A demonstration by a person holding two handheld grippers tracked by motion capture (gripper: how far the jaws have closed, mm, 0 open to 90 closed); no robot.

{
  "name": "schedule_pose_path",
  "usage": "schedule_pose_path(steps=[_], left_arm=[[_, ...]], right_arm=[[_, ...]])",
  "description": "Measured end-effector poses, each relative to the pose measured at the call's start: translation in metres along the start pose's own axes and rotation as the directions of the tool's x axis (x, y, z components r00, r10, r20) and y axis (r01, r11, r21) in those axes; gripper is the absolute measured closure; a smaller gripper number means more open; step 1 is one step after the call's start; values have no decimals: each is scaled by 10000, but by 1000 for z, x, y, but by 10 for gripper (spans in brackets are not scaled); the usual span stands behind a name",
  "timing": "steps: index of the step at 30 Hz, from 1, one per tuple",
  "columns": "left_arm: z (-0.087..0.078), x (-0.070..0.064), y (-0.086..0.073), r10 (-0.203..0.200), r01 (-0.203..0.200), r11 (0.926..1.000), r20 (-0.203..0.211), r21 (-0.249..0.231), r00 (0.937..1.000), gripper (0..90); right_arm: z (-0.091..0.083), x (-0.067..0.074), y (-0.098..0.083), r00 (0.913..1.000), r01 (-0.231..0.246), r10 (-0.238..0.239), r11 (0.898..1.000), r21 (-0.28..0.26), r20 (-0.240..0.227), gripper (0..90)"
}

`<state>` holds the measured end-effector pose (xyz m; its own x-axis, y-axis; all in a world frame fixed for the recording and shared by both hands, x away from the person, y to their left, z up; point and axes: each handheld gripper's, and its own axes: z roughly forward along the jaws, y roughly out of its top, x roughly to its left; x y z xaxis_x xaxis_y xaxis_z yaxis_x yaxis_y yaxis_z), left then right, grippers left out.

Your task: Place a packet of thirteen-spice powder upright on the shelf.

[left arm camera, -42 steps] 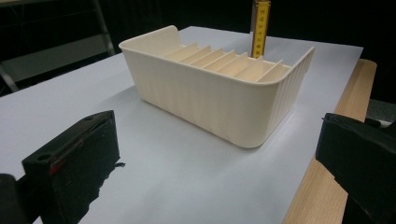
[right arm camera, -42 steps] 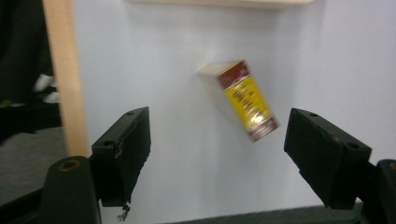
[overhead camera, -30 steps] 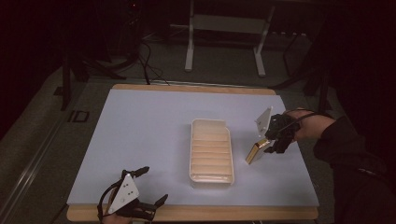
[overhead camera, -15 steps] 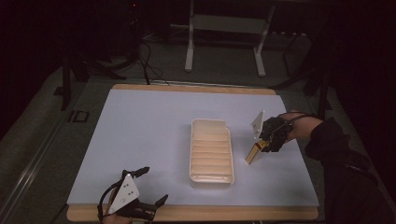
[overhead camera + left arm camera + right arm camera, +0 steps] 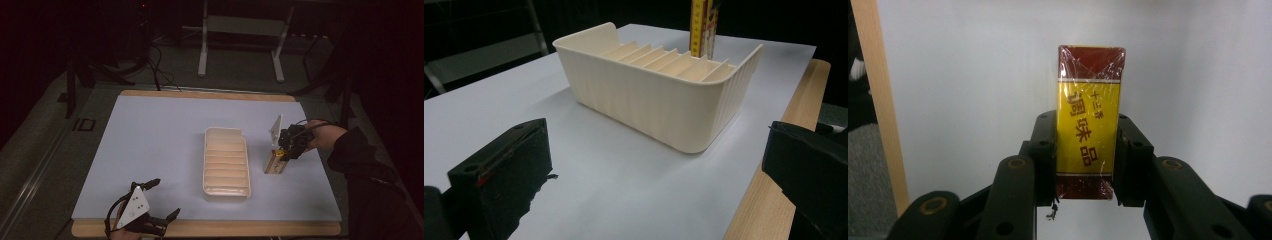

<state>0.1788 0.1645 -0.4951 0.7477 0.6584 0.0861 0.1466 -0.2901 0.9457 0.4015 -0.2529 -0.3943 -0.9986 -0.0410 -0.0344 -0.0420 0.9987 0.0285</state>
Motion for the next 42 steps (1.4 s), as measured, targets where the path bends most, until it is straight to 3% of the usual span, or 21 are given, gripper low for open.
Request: schedule_pose_path(steps=[3,8,18,28,35,42], left_arm=[[0,0,0,22,-22,10000,1,34,10000,0],[0,0,0,19,-19,10000,-16,5,10000,0],[0,-1,1,6,-6,10000,-8,-26,10000,0],[0,-1,1,78,-78,10000,5,-16,10000,0],[0,-1,1,109,-109,9999,23,-14,9999,0],[0,-1,1,115,-115,9999,47,-7,9999,0]], right_arm=[[-7,0,0,9987,-492,492,9988,41,-115,678],[-23,5,4,9974,-722,722,9974,7,4,679],[-58,20,28,9987,-453,462,9981,-407,205,679],[-78,30,55,9993,-200,233,9943,-1051,306,680],[-80,31,73,9992,-138,198,9857,-1677,340,680],[-71,29,84,9986,256,-123,9627,-2694,511,680]])
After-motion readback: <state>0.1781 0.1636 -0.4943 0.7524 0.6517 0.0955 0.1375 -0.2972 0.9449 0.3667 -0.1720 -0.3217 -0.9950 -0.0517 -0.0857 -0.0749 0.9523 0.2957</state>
